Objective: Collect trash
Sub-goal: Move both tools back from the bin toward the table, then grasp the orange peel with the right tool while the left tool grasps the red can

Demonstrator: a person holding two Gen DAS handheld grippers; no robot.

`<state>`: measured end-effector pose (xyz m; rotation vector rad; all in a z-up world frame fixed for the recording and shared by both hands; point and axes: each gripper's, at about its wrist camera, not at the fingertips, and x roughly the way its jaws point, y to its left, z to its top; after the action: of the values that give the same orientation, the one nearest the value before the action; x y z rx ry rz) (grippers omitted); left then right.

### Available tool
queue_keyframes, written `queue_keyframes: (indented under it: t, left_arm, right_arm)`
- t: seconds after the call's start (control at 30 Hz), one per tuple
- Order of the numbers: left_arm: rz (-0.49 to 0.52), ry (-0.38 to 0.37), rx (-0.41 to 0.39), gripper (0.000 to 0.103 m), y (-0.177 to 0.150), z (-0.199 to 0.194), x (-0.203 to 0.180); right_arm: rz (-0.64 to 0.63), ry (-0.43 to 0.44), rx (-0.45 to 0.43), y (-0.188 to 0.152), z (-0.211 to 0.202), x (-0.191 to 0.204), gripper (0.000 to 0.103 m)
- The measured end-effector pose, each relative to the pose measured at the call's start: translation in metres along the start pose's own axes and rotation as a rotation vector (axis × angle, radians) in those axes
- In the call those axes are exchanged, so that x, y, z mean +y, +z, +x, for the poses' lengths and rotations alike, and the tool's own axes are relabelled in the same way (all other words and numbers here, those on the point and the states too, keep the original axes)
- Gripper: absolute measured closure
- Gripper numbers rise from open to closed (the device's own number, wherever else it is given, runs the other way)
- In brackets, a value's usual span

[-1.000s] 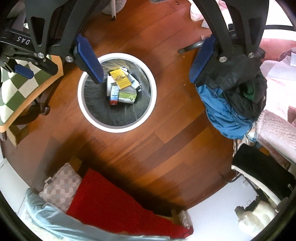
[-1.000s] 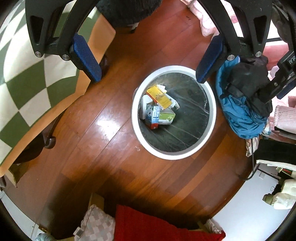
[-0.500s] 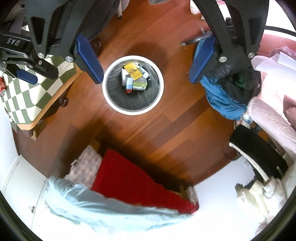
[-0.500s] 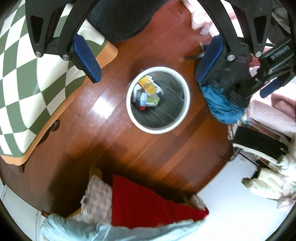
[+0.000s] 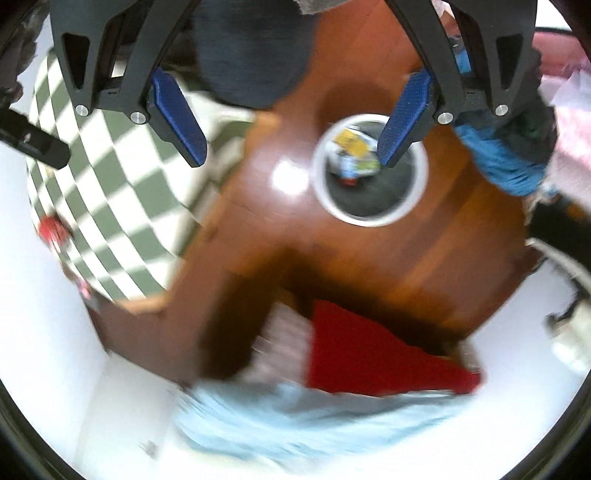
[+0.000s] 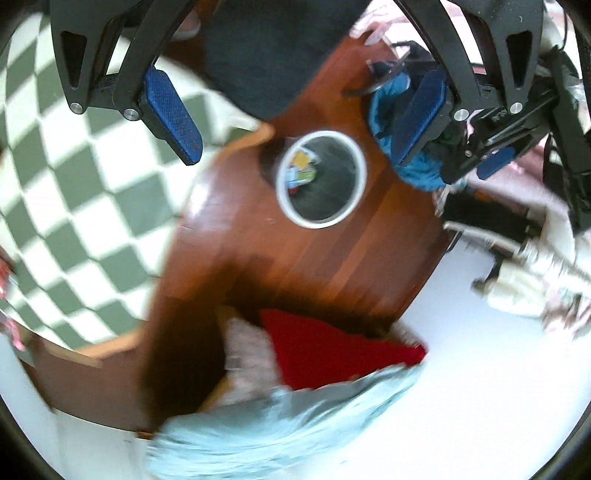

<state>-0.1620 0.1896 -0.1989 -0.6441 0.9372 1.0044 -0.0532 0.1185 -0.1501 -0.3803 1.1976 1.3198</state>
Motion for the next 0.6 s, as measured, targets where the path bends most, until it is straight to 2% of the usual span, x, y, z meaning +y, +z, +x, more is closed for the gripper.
queue_keyframes:
  t: [0.03, 0.07, 0.3, 0.43, 0.5, 0.57, 0.6]
  left_arm:
    - [0.021, -0.015, 0.018, 0.001, 0.0, 0.008, -0.015]
    - [0.059, -0.037, 0.041, 0.0, -0.002, 0.022, -0.039]
    - [0.251, -0.075, 0.158, 0.0, -0.015, 0.102, -0.181]
    - [0.326, -0.062, 0.204, 0.0, -0.021, 0.133, -0.233]
    - [0.349, -0.054, 0.215, 0.0, -0.022, 0.14, -0.245]
    - [0.373, -0.048, 0.218, 0.0, -0.021, 0.146, -0.259]
    - [0.381, -0.044, 0.218, 0.0, -0.021, 0.146, -0.262]
  right_arm:
    - [0.03, -0.025, -0.005, -0.003, -0.007, -0.018, 0.0]
    - [0.066, -0.052, -0.007, -0.008, -0.015, -0.039, 0.0]
    - [0.366, -0.269, -0.013, -0.047, -0.058, -0.211, 0.0]
    - [0.519, -0.345, -0.039, -0.062, -0.072, -0.299, 0.0]
    - [0.573, -0.37, -0.056, -0.062, -0.072, -0.329, 0.001]
    - [0.628, -0.378, -0.072, -0.061, -0.07, -0.359, 0.007]
    - [0.653, -0.384, -0.077, -0.06, -0.068, -0.373, 0.013]
